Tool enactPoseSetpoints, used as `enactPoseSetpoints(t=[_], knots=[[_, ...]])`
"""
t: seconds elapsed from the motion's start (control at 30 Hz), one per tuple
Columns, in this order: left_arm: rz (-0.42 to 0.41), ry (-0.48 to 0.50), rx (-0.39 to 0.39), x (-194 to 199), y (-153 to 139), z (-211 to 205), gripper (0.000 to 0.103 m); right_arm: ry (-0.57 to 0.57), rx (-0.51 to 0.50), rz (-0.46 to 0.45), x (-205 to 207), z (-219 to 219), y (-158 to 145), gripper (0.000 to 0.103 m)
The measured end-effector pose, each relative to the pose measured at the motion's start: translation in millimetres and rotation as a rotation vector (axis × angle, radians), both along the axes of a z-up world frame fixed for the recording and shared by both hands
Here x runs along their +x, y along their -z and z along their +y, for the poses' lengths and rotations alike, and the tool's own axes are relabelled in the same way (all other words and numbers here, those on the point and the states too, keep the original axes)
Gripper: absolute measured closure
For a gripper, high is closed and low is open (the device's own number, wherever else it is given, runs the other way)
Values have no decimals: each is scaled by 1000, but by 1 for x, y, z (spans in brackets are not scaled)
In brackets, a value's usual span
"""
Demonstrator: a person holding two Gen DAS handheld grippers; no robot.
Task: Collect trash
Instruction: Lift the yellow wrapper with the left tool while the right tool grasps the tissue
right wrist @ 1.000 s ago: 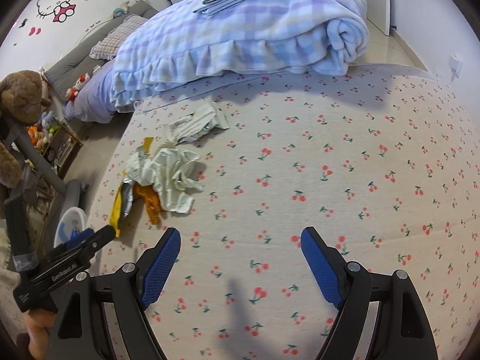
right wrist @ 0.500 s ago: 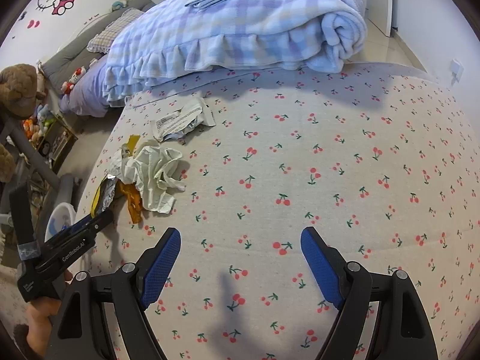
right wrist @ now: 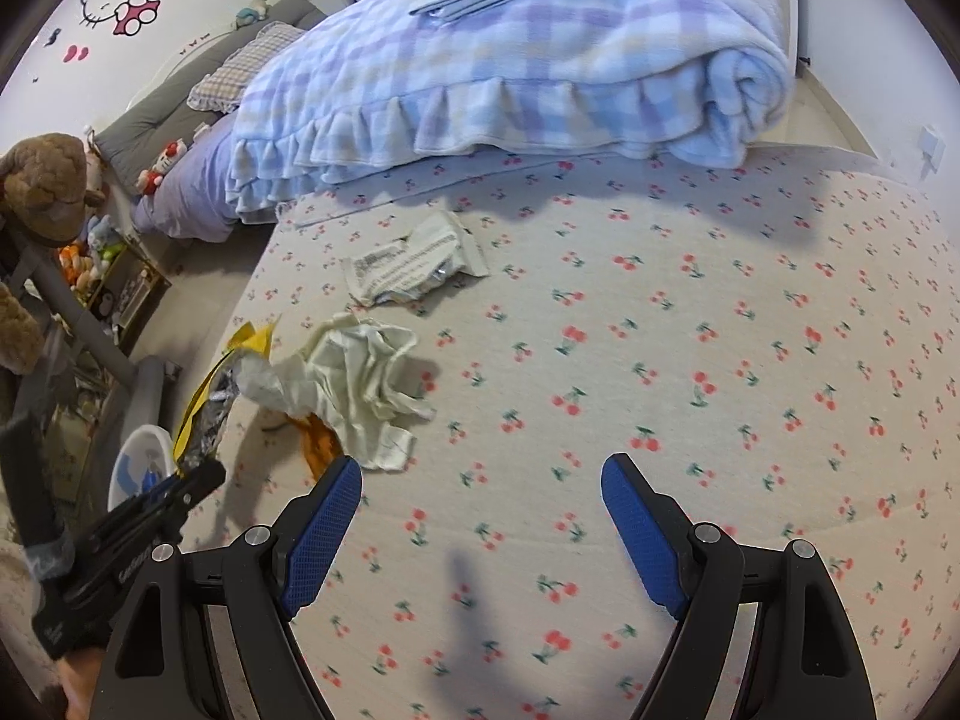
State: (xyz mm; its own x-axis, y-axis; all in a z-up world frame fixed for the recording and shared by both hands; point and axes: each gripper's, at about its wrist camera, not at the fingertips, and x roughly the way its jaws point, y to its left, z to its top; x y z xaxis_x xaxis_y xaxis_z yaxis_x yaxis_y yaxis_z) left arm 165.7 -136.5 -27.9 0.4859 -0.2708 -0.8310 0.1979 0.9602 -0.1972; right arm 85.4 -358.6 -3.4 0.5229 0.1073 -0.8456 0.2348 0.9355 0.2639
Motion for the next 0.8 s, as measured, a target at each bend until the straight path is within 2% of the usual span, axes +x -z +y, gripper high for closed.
enactPoseSetpoints(t=[0.3, 0.53, 0.67, 0.73, 0.8], knots=[[7, -30, -33, -7, -9, 31, 78, -13, 60, -24, 27, 20, 6, 19], [16, -43, -51, -12, -11, 54, 78, -49, 49, -36, 52, 38, 16, 19], [22, -60, -64, -13, -12, 68, 78, -51, 76, -36, 63, 43, 26, 19], [22, -68, -68, -14, -13, 74, 78, -51, 74, -16, 68, 47, 34, 20], [23, -76, -72, -14, -14, 80, 78, -59, 71, 1, 72, 52, 40, 29]])
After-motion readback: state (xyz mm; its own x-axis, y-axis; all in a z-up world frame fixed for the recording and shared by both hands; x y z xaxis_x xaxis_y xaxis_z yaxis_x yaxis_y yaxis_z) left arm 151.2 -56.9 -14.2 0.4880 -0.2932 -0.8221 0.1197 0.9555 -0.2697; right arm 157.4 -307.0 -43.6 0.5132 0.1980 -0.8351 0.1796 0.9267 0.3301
